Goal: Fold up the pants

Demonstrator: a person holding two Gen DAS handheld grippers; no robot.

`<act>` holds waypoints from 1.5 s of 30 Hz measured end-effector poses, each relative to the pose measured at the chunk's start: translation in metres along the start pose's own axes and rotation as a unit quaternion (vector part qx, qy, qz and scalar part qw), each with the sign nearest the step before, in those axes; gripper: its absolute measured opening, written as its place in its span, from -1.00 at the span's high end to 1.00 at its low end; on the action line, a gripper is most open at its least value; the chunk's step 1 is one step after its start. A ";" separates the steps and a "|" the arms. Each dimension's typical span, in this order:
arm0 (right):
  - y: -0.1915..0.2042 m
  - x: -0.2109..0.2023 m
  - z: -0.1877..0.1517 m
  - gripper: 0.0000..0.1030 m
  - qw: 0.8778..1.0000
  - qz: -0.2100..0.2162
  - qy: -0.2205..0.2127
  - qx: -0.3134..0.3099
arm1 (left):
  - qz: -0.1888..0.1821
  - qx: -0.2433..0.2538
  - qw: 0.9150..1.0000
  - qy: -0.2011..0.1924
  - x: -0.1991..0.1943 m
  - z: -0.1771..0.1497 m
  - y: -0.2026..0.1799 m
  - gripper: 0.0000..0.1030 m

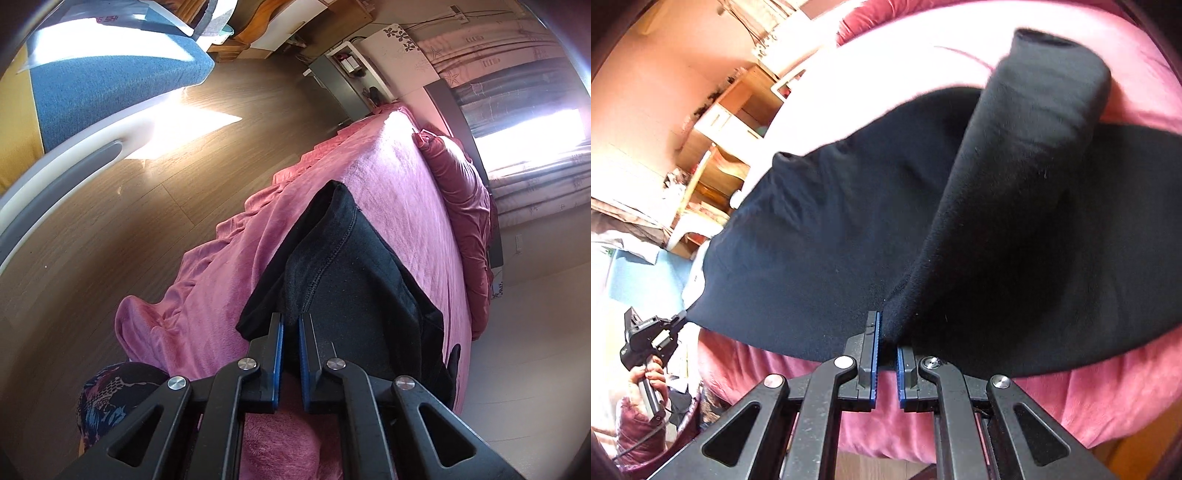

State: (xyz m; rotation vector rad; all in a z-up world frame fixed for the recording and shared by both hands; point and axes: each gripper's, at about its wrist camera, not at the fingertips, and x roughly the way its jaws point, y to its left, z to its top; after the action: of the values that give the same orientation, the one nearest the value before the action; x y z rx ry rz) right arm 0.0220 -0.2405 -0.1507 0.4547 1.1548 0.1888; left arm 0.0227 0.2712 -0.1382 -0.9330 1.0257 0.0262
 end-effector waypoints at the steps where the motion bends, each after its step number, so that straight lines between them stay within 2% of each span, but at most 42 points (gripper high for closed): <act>1: -0.001 0.006 -0.002 0.86 1.000 -0.005 0.007 -0.001 | 0.012 0.004 1.000 0.002 0.002 -0.001 0.001 0.86; 3: -0.006 0.017 -0.003 0.86 1.000 -0.011 0.017 0.002 | 0.020 0.002 1.000 0.009 0.007 -0.002 0.004 0.83; 6: -0.007 0.024 0.002 0.77 1.000 -0.002 0.019 0.016 | 0.055 0.004 0.998 0.005 0.007 -0.004 0.004 0.59; 8: -0.010 0.017 0.007 0.34 1.000 0.000 0.025 0.010 | 0.070 0.007 0.997 -0.011 -0.001 -0.002 0.000 0.52; 10: -0.013 0.001 0.012 0.17 1.000 -0.001 0.027 -0.006 | 0.078 0.019 0.996 -0.038 -0.013 0.000 -0.009 0.51; 13: -0.023 -0.033 0.023 0.17 0.999 -0.034 -0.004 -0.019 | 0.081 0.073 0.991 -0.083 -0.031 -0.003 -0.034 0.49; 16: -0.037 -0.063 0.053 0.13 0.996 -0.077 -0.054 -0.008 | 0.064 0.130 0.985 -0.089 -0.031 -0.012 -0.064 0.43; 20: -0.043 -0.068 0.113 0.13 0.985 -0.137 -0.104 0.013 | 0.036 0.217 0.974 -0.054 -0.003 -0.043 -0.111 0.43; 24: -0.051 -0.036 0.183 0.12 0.979 -0.165 -0.110 0.052 | 0.007 0.253 0.967 0.010 0.037 -0.077 -0.141 0.43; 27: -0.057 -0.007 0.229 0.05 0.971 -0.207 -0.098 0.068 | -0.010 0.266 0.963 0.045 0.052 -0.096 -0.155 0.43; 31: -0.079 0.021 0.260 0.03 0.959 -0.257 -0.074 0.090 | -0.004 0.300 0.952 0.064 0.060 -0.116 -0.166 0.43; 35: -0.104 0.054 0.277 -0.01 0.951 -0.293 -0.014 0.096 | 0.000 0.294 0.953 0.077 0.064 -0.119 -0.163 0.43; 36: -0.107 0.056 0.276 0.00 0.952 -0.293 -0.008 0.087 | 0.001 0.292 0.953 0.079 0.064 -0.119 -0.161 0.43; 37: -0.107 0.057 0.276 0.26 0.953 -0.294 -0.007 0.074 | 0.001 0.291 0.953 0.082 0.066 -0.119 -0.161 0.43; 38: -0.108 0.056 0.276 0.62 0.951 -0.304 -0.005 0.065 | 0.002 0.291 0.953 0.083 0.067 -0.120 -0.162 0.42; 40: -0.104 0.045 0.269 0.85 0.955 -0.292 -0.008 0.056 | 0.000 0.292 0.953 0.085 0.069 -0.121 -0.165 0.42; 42: -0.104 0.022 0.260 0.86 0.959 -0.277 -0.033 0.056 | -0.002 0.296 0.951 0.087 0.073 -0.123 -0.170 0.42; 45: -0.104 -0.027 0.240 0.86 0.967 -0.229 -0.094 0.066 | -0.007 0.304 0.948 0.093 0.078 -0.125 -0.176 0.42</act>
State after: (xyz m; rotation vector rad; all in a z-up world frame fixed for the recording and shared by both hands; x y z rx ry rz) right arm 0.2212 -0.4032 -0.0954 0.3039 1.0578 -0.3288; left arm 0.0509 0.0458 -0.1044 -0.3806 1.1110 -0.3781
